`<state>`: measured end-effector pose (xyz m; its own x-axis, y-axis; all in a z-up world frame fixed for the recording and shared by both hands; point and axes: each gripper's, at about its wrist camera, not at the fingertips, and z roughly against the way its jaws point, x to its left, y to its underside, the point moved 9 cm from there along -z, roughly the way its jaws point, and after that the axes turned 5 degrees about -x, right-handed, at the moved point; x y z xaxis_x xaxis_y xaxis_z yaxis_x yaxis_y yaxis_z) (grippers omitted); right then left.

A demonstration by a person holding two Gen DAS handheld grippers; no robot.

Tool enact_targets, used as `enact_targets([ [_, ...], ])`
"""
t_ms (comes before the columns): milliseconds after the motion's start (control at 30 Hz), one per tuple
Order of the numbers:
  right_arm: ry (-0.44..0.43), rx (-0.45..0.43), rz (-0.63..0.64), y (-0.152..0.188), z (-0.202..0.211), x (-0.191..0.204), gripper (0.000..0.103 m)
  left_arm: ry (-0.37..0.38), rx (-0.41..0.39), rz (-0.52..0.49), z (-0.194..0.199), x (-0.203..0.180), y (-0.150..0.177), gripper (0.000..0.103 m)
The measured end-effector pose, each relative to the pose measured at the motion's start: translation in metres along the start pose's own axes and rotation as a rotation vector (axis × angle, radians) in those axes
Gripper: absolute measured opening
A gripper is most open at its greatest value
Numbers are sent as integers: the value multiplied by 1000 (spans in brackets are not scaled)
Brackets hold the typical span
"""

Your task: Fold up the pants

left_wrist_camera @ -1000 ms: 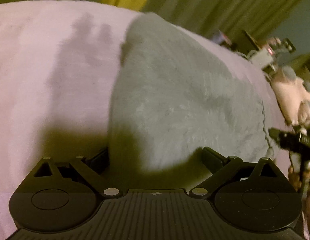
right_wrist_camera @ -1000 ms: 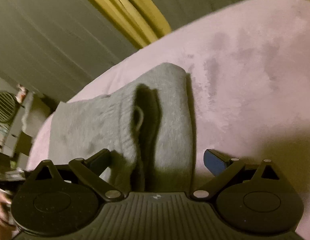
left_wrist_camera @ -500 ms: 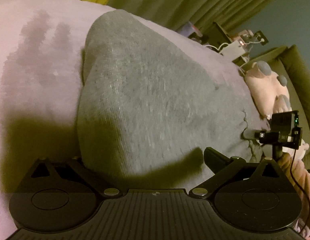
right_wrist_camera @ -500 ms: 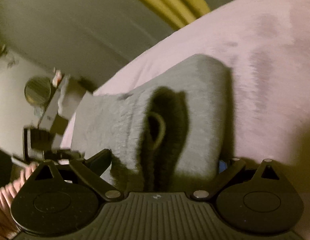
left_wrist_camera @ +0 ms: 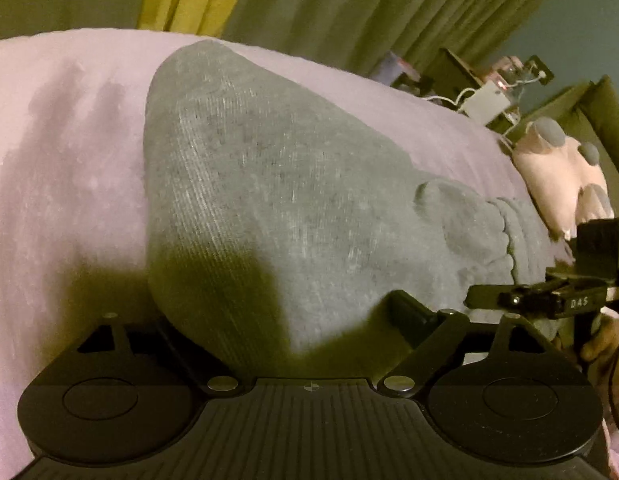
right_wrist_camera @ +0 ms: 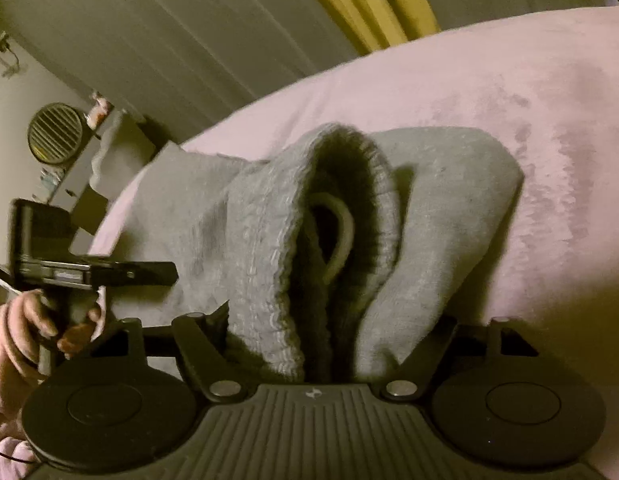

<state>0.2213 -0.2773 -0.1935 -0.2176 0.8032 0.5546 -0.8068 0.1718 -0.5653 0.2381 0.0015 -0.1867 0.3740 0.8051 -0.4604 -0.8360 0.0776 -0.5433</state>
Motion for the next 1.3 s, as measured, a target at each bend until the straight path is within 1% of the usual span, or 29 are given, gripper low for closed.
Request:
enact_targets([
  [67,-1,-3,-19,-3,-5,3,88,-16,4,53,-4,8,-1,89],
  [100,19,-4,-21,-5,-7,6,87,-37,-3,77,-4,8,-2,87],
  [133,47,-14,-13,-6,-7,9,83,-70,-12,80,-1,3,-5,80],
  [167,74,-28,-4,-7,-6,11,72,-94,-29,56,3,-4,-7,68],
  [200,95,-40,10,-8,-3,14,68,-109,-47,20,6,-12,-10,62],
  [267,93,-78,24,-10,3,27,64,-146,-76,-34,15,-25,-16,41],
  [300,85,-96,33,-14,7,33,64,-153,-81,-26,18,-27,-21,37],
  [333,81,-116,45,-19,10,40,63,-133,-94,-3,23,-30,-28,32],
  [400,70,-143,52,-32,15,51,62,-114,-129,15,31,-33,-41,29],
  [500,61,-211,70,-61,21,64,61,-121,-199,28,38,-37,-67,28],
  [600,81,-264,80,-96,23,66,61,-116,-247,60,41,-36,-90,28],
  [667,103,-273,84,-110,21,61,61,-136,-255,63,36,-31,-98,30],
  [700,120,-269,100,-115,18,59,66,-163,-244,55,30,-27,-100,34],
  [733,161,-260,110,-119,13,53,70,-232,-222,49,25,-19,-100,49],
  [767,247,-255,128,-121,8,44,80,-334,-203,43,21,-9,-99,60],
  [800,326,-241,137,-121,5,38,84,-420,-191,40,20,-1,-97,64],
  [833,425,-222,147,-118,4,29,85,-487,-180,32,23,6,-93,65],
  [867,503,-222,161,-115,6,24,88,-500,-175,9,26,8,-86,66],
  [900,557,-243,183,-111,11,23,91,-485,-172,-6,30,6,-80,68],
  [933,573,-279,213,-107,18,27,95,-469,-176,-9,32,1,-73,74],
  [967,560,-314,215,-102,25,33,99,-450,-182,-8,33,-5,-65,83],
  [1000,528,-334,204,-98,28,39,99,-434,-186,-7,33,-9,-59,86],
  [1033,479,-339,187,-92,29,44,99,-416,-185,-13,31,-14,-52,88],
  [1100,432,-321,168,-78,25,52,99,-417,-132,-39,25,-14,-34,88],
  [1133,423,-302,184,-71,20,56,99,-446,-113,-64,21,-13,-27,89],
  [1200,495,-230,256,-58,13,49,99,-484,-89,-73,14,-9,-18,91],
  [1233,557,-141,288,-48,2,41,99,-476,-82,-50,14,-6,-15,91],
  [1267,577,-84,288,-39,-4,35,99,-463,-74,-26,14,-5,-13,91],
  [1300,567,-65,269,-34,-9,33,99,-463,-66,-17,18,-2,-11,92],
])
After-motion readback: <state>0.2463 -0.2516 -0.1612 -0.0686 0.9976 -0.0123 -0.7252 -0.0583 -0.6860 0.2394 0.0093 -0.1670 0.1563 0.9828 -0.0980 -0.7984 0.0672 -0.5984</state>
